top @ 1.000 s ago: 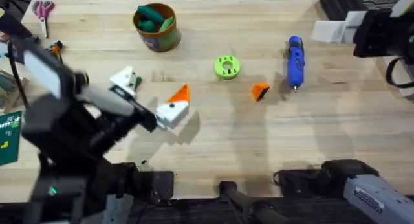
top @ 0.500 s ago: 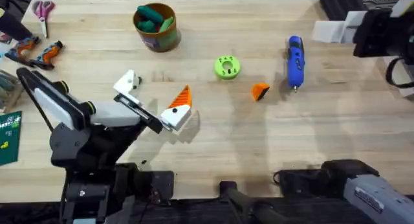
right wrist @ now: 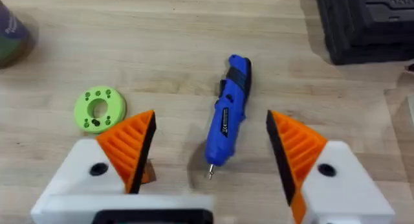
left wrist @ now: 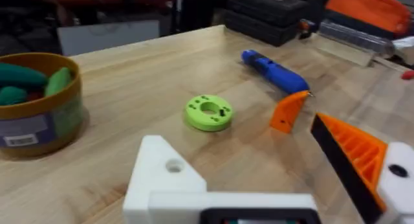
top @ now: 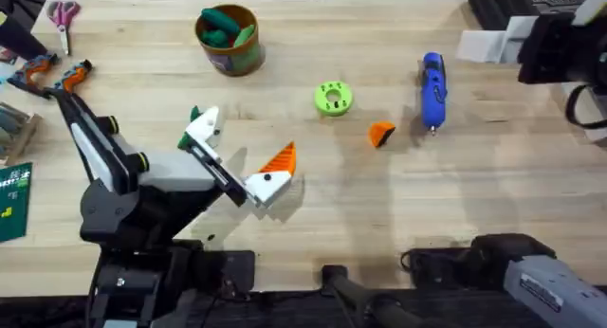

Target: Pick up the gripper from the table and insert it into the empty holder that is missing its gripper. Then pick up a screw, insert it into the mounting hole, and use the screwdriver to tighten it. Finally, clean up the table by picking up the vegetable and placing it into the bucket.

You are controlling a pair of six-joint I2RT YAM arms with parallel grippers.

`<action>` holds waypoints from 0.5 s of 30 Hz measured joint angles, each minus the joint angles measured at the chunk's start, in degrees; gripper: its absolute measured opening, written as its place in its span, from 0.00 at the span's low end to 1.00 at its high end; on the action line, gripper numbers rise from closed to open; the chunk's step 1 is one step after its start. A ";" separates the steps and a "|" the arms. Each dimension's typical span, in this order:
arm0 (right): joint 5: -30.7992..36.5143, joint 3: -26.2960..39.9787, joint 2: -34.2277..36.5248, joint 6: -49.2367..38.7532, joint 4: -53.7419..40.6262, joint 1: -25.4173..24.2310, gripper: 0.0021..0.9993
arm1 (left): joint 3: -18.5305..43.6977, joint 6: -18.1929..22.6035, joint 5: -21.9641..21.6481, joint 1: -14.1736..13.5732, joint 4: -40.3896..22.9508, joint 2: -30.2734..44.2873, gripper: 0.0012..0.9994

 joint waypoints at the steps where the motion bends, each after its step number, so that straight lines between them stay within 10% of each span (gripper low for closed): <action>1: 0.00 -0.02 0.00 0.00 0.00 0.00 0.99 | 0.00 -0.02 0.68 -0.07 -0.03 0.01 0.99; 15: 0.00 -0.02 0.00 0.00 0.00 0.00 0.99 | 0.00 -0.22 5.71 1.46 -0.48 0.00 0.99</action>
